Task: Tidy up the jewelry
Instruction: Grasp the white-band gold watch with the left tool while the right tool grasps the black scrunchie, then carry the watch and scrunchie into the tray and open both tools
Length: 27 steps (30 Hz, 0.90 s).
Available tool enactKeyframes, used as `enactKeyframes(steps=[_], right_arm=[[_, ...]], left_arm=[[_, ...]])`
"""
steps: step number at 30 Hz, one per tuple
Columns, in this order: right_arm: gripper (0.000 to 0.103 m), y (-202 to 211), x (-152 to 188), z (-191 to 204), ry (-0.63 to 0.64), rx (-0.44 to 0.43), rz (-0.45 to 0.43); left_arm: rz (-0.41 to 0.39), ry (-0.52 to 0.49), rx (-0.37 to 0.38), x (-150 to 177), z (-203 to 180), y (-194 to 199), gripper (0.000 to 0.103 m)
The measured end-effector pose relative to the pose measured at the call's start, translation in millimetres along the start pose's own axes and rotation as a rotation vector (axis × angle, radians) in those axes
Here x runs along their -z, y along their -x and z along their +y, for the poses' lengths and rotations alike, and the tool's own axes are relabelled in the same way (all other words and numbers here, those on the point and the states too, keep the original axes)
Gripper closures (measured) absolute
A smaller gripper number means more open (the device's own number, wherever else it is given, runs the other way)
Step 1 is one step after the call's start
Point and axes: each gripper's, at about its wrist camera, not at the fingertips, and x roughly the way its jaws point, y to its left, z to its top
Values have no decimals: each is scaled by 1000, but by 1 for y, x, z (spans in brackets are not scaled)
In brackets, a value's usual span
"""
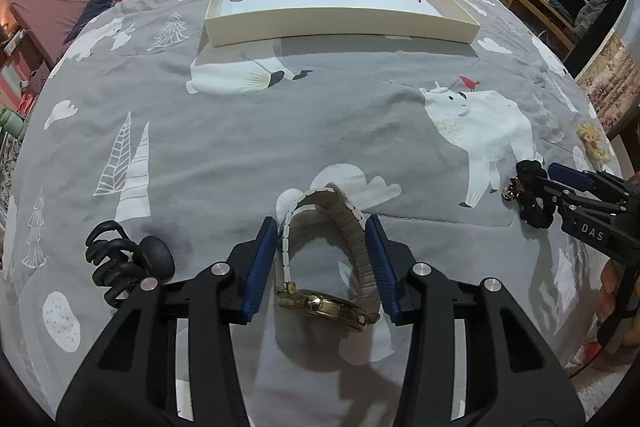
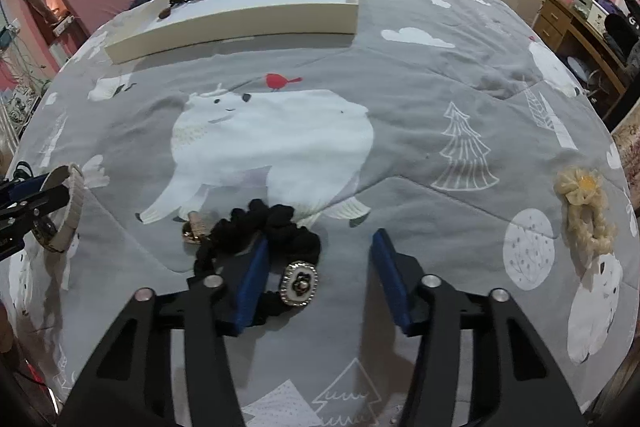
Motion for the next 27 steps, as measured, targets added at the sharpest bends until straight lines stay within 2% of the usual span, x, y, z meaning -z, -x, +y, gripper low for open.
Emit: enactKeyframes(steps=[2, 3, 5, 9, 27], right_arm=[[63, 0, 0, 3, 8, -9, -3], [66, 0, -1, 3, 10, -14, -4], [69, 0, -1, 3, 11, -24, -5], [76, 1, 0, 2, 9, -38, -9], [77, 0, -2, 4, 19, -32, -26]], left_arm=[[2, 6, 0, -1, 0, 0, 65], [4, 5, -12, -1, 0, 0, 79], [7, 2, -50, -1, 2, -1, 86], [20, 28, -23, -2, 11, -3, 86], [53, 25, -36, -7, 13, -21, 87]])
